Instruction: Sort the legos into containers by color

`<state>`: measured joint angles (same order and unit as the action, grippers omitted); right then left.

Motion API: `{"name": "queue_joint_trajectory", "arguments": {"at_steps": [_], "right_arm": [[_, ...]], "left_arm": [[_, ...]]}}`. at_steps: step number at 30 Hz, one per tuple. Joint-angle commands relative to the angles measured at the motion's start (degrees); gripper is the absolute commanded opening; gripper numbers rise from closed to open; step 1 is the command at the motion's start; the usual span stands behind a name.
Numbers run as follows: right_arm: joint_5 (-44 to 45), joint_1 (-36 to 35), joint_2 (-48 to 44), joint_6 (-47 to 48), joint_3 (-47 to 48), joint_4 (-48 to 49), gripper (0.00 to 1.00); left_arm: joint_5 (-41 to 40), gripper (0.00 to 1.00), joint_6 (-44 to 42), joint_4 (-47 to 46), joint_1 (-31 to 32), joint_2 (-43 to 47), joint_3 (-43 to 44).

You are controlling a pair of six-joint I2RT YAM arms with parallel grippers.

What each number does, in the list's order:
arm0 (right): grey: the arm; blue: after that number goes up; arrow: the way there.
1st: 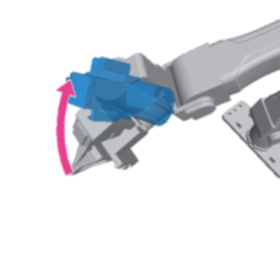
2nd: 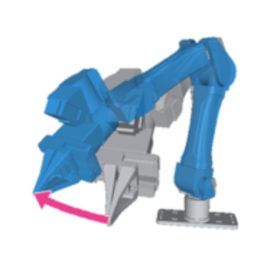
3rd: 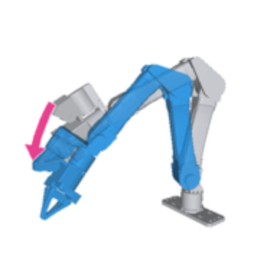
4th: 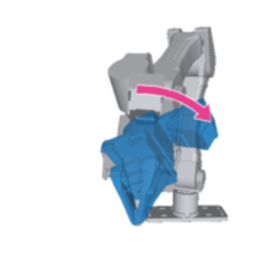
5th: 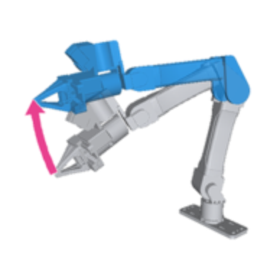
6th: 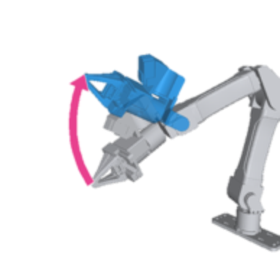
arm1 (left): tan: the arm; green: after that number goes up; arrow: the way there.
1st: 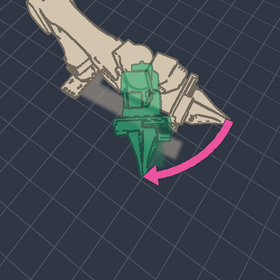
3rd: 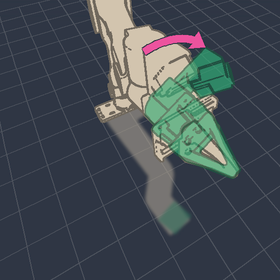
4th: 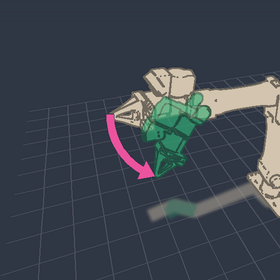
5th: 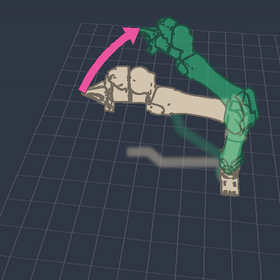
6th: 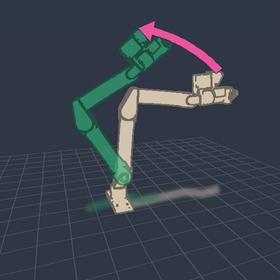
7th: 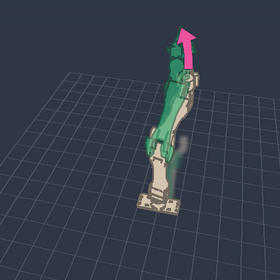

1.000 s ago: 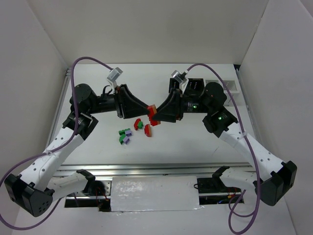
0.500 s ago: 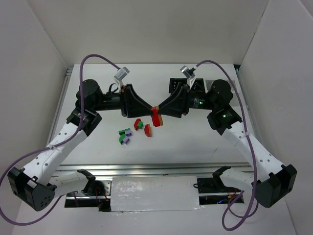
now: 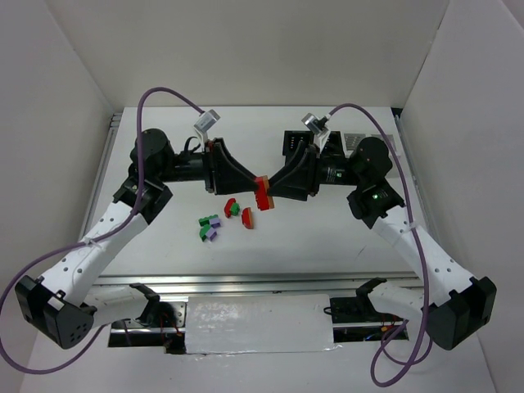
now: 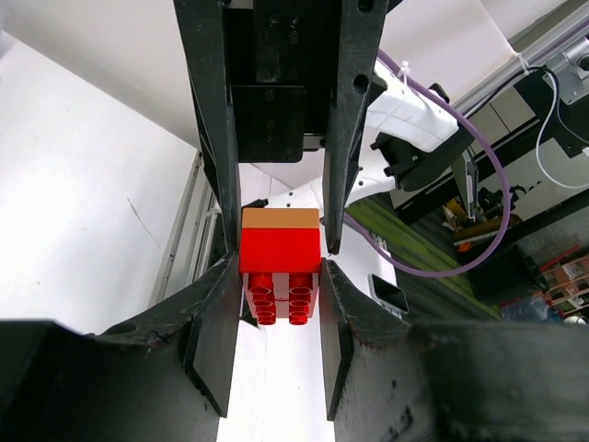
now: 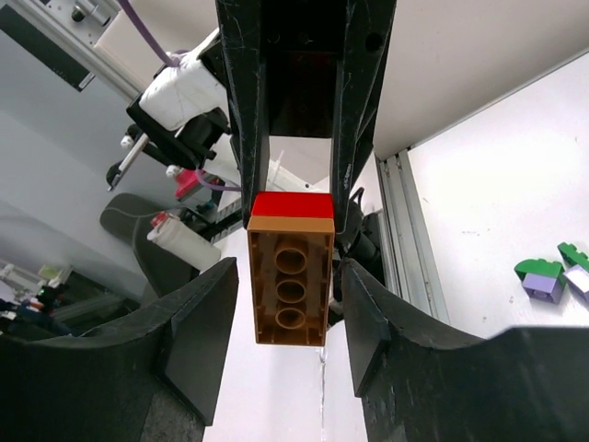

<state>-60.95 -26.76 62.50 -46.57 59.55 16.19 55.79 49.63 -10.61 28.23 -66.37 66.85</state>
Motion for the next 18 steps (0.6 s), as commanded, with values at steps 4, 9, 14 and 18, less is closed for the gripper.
{"name": "queue_joint_trajectory", "arguments": {"at_steps": [4, 9, 14, 18], "right_arm": [[-1.4, 0.1, -0.2, -0.3, 0.1, 3.7, 0.39], [-1.0, 0.2, -0.3, 0.5, 0.1, 3.2, 0.00], [0.0, 3.3, -1.4, -1.5, -3.2, 8.7, 0.00], [-1.5, 8.6, -0.9, -7.7, -7.8, 17.6, 0.00]], "left_arm": [[0.4, 0.00, -0.8, -2.1, 0.1, -0.5, 2.8], [-0.6, 0.00, -1.5, -1.3, 0.1, -0.8, 3.1], [-2.0, 0.00, -5.4, 2.0, -0.6, -0.1, 3.6], [-2.1, 0.00, -8.0, 4.1, -2.7, 1.4, 2.8]]}}
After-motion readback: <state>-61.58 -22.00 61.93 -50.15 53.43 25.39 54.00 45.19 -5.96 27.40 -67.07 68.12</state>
